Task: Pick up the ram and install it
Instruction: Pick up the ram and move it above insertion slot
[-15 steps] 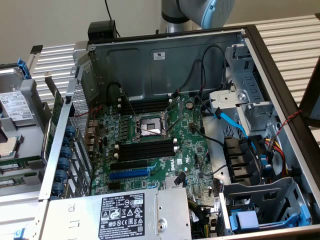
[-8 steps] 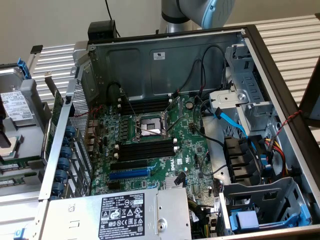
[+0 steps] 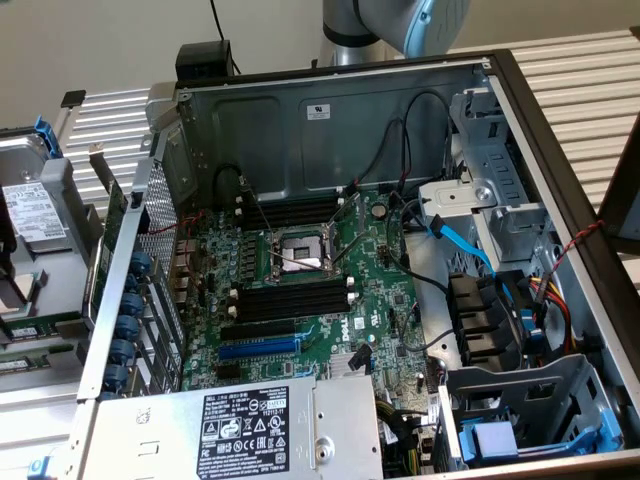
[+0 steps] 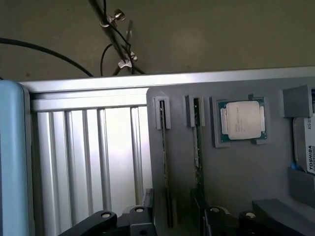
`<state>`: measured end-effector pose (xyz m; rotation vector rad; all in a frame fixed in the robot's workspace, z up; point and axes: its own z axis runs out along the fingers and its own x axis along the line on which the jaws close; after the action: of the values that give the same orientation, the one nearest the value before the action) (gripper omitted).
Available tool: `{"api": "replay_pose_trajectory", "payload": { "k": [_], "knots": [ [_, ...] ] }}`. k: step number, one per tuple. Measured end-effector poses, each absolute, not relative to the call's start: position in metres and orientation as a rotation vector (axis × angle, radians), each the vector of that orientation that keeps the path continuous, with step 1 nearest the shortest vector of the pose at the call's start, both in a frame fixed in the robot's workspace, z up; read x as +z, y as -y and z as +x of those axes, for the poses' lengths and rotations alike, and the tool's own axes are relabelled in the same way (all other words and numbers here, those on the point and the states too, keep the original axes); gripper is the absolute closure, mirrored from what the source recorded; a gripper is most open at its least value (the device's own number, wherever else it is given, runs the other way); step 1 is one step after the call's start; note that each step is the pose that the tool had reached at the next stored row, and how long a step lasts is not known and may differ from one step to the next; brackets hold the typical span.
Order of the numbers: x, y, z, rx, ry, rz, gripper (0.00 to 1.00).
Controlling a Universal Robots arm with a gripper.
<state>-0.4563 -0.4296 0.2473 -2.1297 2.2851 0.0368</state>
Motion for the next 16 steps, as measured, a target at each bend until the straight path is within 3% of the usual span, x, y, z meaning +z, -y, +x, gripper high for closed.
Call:
{"api": "replay_pose_trajectory", "payload": {
  "k": [16],
  "knots": [
    [0.22,0.43,-0.456,0.035,-2.256,-2.17,0.58]
  ]
}}
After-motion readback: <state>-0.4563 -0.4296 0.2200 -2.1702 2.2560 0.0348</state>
